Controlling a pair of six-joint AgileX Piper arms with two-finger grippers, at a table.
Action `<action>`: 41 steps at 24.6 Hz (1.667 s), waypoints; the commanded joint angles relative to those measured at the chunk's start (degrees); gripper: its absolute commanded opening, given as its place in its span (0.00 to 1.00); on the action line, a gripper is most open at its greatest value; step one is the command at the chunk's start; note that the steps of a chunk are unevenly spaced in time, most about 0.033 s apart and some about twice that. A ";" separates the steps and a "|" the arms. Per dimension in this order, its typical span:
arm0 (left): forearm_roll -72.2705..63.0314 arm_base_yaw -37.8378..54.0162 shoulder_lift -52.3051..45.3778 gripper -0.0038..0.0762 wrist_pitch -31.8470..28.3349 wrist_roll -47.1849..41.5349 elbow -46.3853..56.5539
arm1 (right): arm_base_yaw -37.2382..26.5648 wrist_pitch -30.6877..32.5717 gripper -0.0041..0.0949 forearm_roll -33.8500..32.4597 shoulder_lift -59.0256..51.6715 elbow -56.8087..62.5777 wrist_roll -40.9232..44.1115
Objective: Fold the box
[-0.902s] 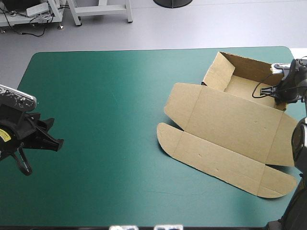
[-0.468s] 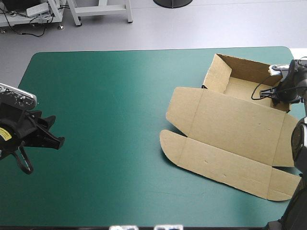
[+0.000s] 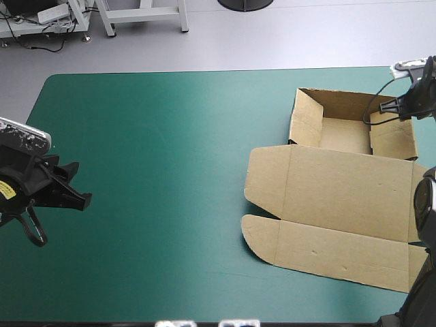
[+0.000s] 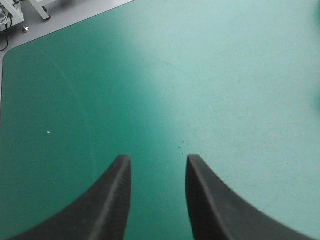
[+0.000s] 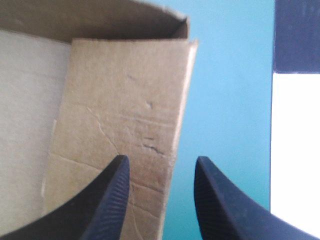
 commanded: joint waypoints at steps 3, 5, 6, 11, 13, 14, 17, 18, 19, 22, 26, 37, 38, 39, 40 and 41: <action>-0.74 -0.08 -0.17 0.37 -4.06 -0.35 -1.21 | -0.22 3.98 0.44 2.96 -4.44 -8.69 -0.37; -0.74 -0.08 -0.17 0.37 -4.06 -0.35 -1.21 | -0.22 4.81 0.44 4.75 -4.99 -10.58 -0.05; -0.74 -0.08 -0.17 0.37 -4.06 -0.35 -1.21 | -0.22 4.81 0.44 6.17 -5.59 -11.40 1.43; -0.74 -0.08 -0.17 0.37 -4.06 -0.35 -1.21 | -0.22 4.81 0.44 14.41 -10.28 -13.36 0.23; -0.74 -0.08 -0.17 0.37 -4.06 -0.35 -1.21 | -0.22 4.81 0.44 16.63 -13.04 -13.36 -1.95; -0.74 -0.08 -0.17 0.37 -4.06 -0.35 -1.21 | -0.22 4.81 0.44 17.30 -14.57 -13.36 -2.36; -0.74 -0.08 -0.56 0.37 -4.06 -0.35 -1.21 | -0.22 4.81 0.41 18.02 -19.23 -13.36 -1.78; -0.88 -0.08 -0.94 0.37 -4.06 -0.35 -1.21 | -0.22 4.81 0.38 18.02 -20.63 -13.36 -1.32; -0.88 -0.08 -1.86 0.37 -4.19 -0.35 -1.21 | -0.22 4.81 0.30 18.13 -24.21 -13.10 -0.75; -0.88 -0.08 -4.36 0.37 -4.33 -0.35 -1.21 | -0.22 4.81 0.18 18.45 -29.20 -12.87 0.13; -0.76 -0.08 -10.13 0.26 -4.27 -0.35 -1.09 | -0.22 4.81 0.13 19.43 -40.47 -8.08 0.80; -1.61 -0.08 -28.97 0.19 -7.60 -0.05 17.97 | -0.22 -0.90 0.13 14.63 -84.47 38.31 3.87; -2.54 -0.08 -30.51 0.19 -8.36 -0.05 19.96 | -0.22 -1.29 0.13 14.63 -86.94 40.67 4.31; -3.29 -0.08 -32.03 0.19 -9.10 -0.05 21.92 | -0.22 -1.79 0.12 14.63 -89.28 43.68 4.29; -3.89 -0.08 -33.26 0.19 -9.90 -0.05 23.77 | -0.22 -2.47 0.11 14.75 -91.61 46.62 4.29; -4.51 -0.08 -34.68 0.19 -10.52 -0.05 25.55 | -0.22 -2.96 0.11 14.86 -93.35 48.90 4.29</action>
